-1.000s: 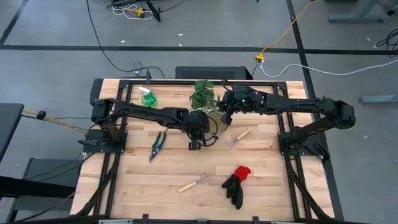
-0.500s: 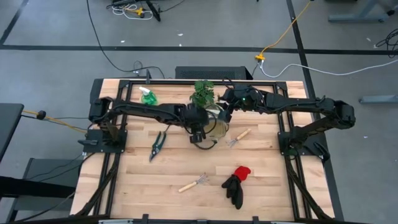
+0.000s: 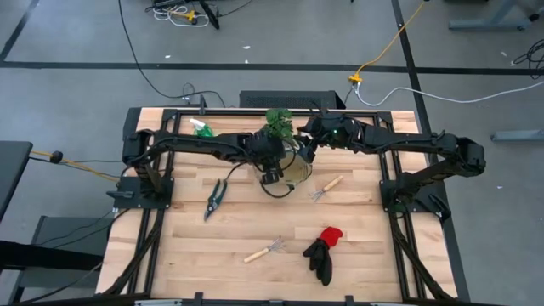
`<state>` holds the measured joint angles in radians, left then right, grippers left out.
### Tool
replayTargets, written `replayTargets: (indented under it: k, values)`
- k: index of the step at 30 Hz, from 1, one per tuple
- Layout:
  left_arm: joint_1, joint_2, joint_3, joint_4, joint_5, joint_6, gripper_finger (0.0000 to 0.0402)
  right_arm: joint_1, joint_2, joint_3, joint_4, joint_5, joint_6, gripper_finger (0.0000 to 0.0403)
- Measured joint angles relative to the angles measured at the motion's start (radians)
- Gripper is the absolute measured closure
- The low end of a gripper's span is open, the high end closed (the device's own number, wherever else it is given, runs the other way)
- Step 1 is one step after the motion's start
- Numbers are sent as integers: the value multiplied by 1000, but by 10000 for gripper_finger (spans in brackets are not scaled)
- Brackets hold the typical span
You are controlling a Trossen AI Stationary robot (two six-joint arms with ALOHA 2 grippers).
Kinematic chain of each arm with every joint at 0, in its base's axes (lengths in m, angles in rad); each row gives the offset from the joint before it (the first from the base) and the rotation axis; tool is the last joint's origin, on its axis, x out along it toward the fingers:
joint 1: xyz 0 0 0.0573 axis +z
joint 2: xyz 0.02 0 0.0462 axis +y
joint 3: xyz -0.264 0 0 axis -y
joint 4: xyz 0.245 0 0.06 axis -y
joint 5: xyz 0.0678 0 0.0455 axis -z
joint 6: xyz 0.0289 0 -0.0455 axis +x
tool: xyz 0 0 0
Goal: Pick & Place Garden tools in Gardening bag
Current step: Prepare the green gardening bag
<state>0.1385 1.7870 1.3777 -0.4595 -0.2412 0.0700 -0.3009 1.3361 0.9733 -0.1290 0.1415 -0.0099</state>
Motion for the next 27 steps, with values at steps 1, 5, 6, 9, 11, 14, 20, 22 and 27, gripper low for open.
replayTargets:
  k: [1, 5, 6, 9, 11, 14, 20, 22, 27]
  values:
    - [8, 0, 0, 1, -1, 1, 342, -3, 0, 0, 11, 1, -7, 273]
    - [41, 0, 0, 0, -3, -6, 342, -8, 0, 0, 47, 101, -52, 273]
    - [47, 0, 0, 0, -3, -6, 342, -8, 0, 0, 50, 133, -63, 273]
    - [61, 0, 0, 0, -2, -5, 342, -8, 0, 0, 51, 192, -91, 273]
    - [68, 0, 0, 0, 0, -5, 342, -8, 0, 0, 54, 201, -97, 273]
    - [78, 0, 0, 0, 1, -5, 342, -7, -9, 0, 64, 206, -96, 273]
    - [114, 0, 0, 15, -8, -4, 342, -6, -58, 0, 58, 206, -105, 273]
    - [128, 0, 0, 31, -10, -4, 342, -4, -80, 0, 47, 177, -101, 273]
    - [153, 0, 0, 78, -20, 3, 342, 35, -121, 0, -3, 92, -74, 273]
